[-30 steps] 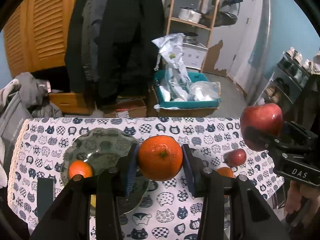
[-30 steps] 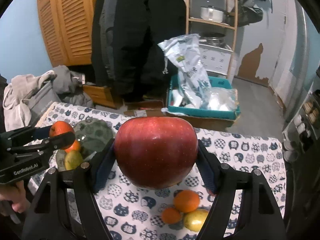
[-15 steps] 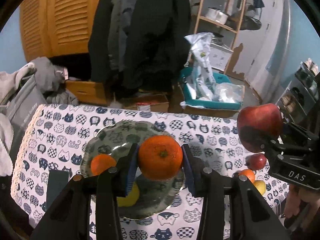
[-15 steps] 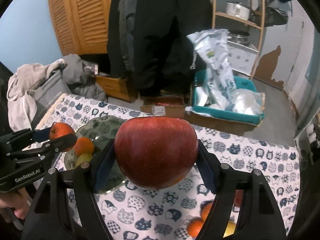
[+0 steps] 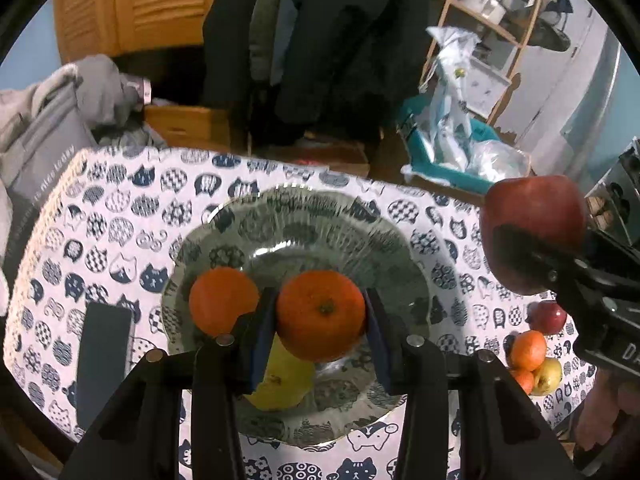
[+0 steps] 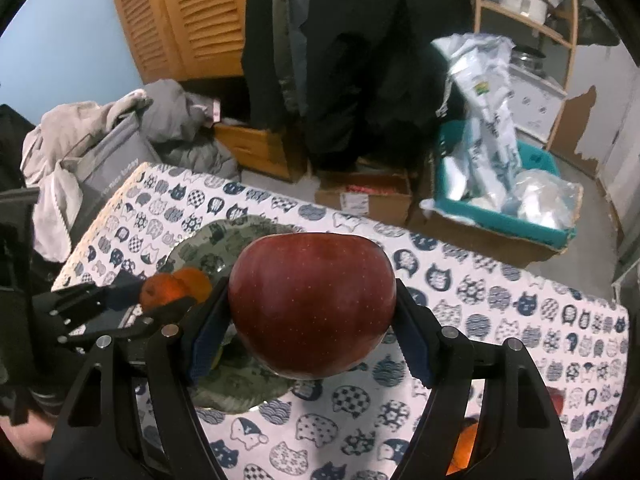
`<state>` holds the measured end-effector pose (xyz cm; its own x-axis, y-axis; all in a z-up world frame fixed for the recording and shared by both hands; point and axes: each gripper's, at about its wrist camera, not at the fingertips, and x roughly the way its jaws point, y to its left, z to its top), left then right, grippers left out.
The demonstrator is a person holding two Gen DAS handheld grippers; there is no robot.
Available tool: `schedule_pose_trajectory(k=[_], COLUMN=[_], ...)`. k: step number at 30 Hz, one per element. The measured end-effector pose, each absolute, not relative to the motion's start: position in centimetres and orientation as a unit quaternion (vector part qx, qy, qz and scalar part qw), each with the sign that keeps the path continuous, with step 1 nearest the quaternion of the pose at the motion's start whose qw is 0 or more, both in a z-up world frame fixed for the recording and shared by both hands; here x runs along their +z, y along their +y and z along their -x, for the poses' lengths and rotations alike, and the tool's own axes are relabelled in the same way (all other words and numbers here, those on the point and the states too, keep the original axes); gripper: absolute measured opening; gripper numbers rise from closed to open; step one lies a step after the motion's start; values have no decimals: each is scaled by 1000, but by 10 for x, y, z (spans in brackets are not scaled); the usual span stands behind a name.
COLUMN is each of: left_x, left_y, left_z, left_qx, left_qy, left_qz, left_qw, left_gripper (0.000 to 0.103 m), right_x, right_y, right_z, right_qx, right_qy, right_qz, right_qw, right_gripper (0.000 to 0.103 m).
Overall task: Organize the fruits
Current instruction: 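Carry the red apple in the right tool and tangerine in the left tool over the green bowl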
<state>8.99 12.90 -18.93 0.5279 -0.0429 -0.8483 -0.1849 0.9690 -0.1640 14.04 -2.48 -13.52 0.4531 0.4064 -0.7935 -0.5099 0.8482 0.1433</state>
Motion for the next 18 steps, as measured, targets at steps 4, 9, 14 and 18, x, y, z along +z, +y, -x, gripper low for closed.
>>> schedule_pose_trajectory(k=[4,9,14,18], left_x=[-208,-224,-234,-236], left_y=[129,129,130,131], left_z=[-95,-98,-100,-101], left_qx=[40,40,36,35], left_qy=[503,519,531,535], left_qz=[123,122,124,130], left_qw=[855,845,837,834], left_gripper=[43,43,43,50], right_x=[-151,-163,-169,-174], right_y=[-16,-12,-12,-10], right_z=[-146,-153,-157,-160], right_qx=[270,268,266,267], right_qy=[464,478,486,493], right_qz=[62,56,54,52], right_qw=[842,834,830,826], right_gripper=[76,76,76,76])
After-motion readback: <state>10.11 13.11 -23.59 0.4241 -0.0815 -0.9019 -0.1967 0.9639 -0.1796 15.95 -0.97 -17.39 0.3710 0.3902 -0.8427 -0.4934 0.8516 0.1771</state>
